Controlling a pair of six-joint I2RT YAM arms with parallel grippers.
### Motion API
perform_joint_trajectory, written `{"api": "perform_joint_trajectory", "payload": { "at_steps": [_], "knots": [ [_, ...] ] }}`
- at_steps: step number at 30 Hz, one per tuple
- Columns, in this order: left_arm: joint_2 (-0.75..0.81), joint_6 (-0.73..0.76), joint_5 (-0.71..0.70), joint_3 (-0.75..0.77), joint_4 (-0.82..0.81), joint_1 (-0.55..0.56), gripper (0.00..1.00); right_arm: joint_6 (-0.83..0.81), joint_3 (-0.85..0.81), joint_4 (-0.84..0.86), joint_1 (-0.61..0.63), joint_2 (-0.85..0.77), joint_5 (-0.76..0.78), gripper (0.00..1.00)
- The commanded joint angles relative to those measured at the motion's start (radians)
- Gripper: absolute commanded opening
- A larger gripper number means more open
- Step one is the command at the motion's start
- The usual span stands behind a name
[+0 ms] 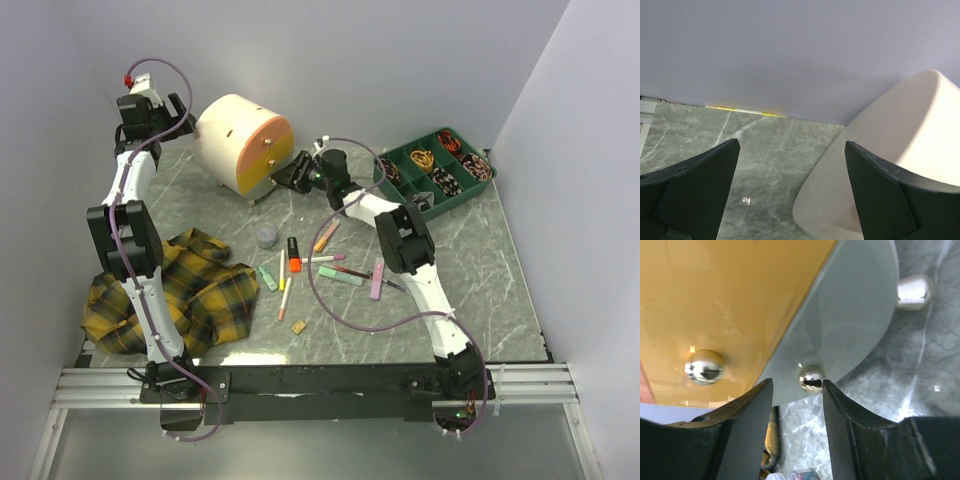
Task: Sort the stationery into containers
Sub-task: Open the drawer in the storage box.
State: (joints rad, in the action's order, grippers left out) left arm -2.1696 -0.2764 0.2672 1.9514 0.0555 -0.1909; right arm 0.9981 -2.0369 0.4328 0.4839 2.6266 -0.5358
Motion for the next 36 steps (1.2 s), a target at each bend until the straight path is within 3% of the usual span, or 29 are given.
{"api": "perform_joint_trajectory", "payload": {
  "at_steps": [1,22,36],
  "knots": [
    [0.039,-0.001,-0.002,-0.008,-0.040,0.001,0.93,-0.009,-0.054,0.026,0.016,0.032,-0.007,0.52],
    [0.024,0.011,-0.043,-0.006,-0.031,0.024,0.95,-0.019,-0.092,0.049,0.019,0.062,-0.009,0.48],
    [0.011,0.009,-0.051,0.007,-0.032,0.024,0.95,-0.044,-0.057,0.057,0.022,0.033,-0.033,0.33]
  ]
}}
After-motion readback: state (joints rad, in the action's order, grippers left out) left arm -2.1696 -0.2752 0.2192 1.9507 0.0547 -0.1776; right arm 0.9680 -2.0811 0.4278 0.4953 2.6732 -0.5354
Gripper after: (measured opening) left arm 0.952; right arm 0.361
